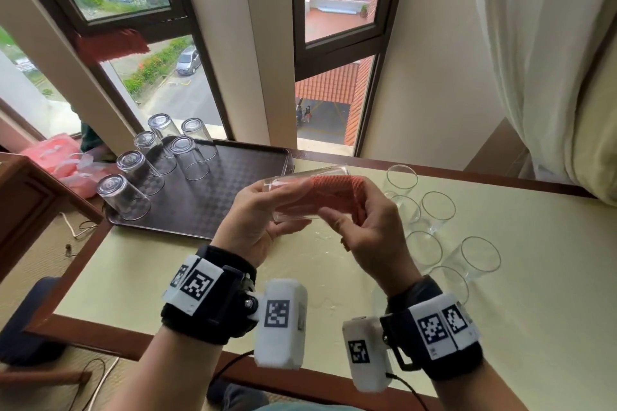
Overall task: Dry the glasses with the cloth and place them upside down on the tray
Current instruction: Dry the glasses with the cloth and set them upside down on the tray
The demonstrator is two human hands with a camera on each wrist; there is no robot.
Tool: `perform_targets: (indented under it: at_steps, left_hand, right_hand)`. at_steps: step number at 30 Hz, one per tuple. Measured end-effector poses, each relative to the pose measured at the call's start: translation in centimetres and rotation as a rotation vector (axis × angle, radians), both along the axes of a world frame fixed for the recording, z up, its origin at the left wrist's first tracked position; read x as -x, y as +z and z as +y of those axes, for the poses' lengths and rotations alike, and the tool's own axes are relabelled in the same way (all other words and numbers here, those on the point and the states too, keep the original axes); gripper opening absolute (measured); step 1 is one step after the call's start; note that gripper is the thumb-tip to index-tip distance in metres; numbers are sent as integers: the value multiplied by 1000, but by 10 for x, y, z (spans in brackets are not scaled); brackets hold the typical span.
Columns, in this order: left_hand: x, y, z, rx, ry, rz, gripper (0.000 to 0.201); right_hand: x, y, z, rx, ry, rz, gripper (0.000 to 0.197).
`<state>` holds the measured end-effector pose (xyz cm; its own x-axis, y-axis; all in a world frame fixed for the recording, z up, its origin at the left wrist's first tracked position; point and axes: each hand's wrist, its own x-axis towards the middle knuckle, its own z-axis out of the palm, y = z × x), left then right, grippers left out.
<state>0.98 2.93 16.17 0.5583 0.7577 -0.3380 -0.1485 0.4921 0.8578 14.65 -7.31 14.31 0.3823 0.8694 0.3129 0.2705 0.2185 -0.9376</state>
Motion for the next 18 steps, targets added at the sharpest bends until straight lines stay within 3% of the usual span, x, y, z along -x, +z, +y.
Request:
perform_targets:
  at_steps: [2,6,11,13,16,18]
  left_hand:
    - [-4,0,-6,-31,62,-30,66]
    - [-6,-2,-15,-97,103,-87,55]
    - [-1,2,-14,-74,-165,-47,57]
    - [-2,0,-16,-106,-193,-34,57]
    - [-1,0,-17,-253,-80,-3,54]
    - [0,3,-17,-436,-46,38,60]
  right_hand:
    - [-9,9,2,70,65,84,37]
    - [-19,24,2,38,137,155,41]
    - [-17,26,-3,-85,84,136,40]
    - [-20,28,-2,-76,93,115,42]
    - [-28,31,2,32,147,192,47]
    - [-34,33,1,106,217,295,37]
